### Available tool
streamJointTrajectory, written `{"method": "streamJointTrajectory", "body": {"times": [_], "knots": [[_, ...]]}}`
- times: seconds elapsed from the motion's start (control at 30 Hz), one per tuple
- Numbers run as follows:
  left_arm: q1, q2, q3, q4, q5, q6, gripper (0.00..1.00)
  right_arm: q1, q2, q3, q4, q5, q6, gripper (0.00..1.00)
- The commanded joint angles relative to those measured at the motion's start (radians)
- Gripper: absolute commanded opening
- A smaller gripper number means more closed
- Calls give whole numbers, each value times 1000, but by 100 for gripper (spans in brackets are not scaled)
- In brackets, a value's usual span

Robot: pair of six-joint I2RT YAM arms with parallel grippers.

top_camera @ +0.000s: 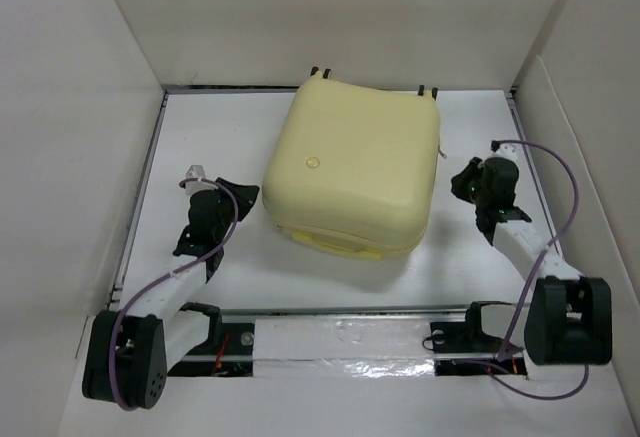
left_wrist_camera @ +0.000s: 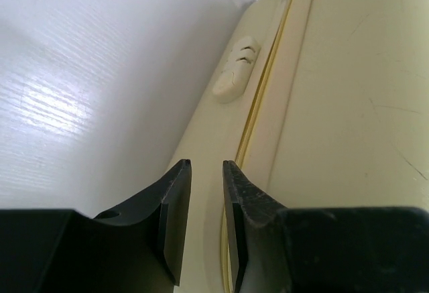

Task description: Pack the luggage

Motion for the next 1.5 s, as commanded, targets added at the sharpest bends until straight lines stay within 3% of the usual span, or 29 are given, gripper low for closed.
{"method": "streamJointTrajectory", "body": {"times": [0.0, 0.17, 0.33, 0.57, 0.73, 0.9, 1.13, 1.33, 1.37, 1.43, 1.47], "knots": [[8, 64, 65, 95, 61, 6, 23, 28, 116, 81, 81, -163, 4, 21], [-55, 118, 66, 143, 96, 56, 23, 149, 385, 299, 98, -293, -36, 26], [-141, -15, -37, 104, 47, 102, 23, 246, 578, 552, -2, -391, -93, 29], [-336, -247, -111, -46, -34, 124, 23, 306, 820, 891, -127, -548, -136, 49], [-420, -309, -174, 20, -4, 56, 24, 284, 917, 1047, -202, -595, -128, 69], [-543, -189, -174, 84, -34, 38, 24, 214, 913, 1102, -204, -668, -88, 83], [-581, -108, -149, 169, -111, 27, 24, 102, 698, 985, -155, -646, -97, 85], [-581, -74, -128, 195, -105, 19, 24, 5, 359, 679, 142, -585, 19, 72], [-581, -69, -129, 201, -102, 15, 24, -4, 333, 669, 130, -570, 15, 49], [-581, -53, -128, 215, -102, 13, 24, -4, 278, 661, 54, -577, -30, 20], [-581, -46, -131, 222, -99, 10, 24, 41, 206, 625, 41, -591, -44, 0]]}}
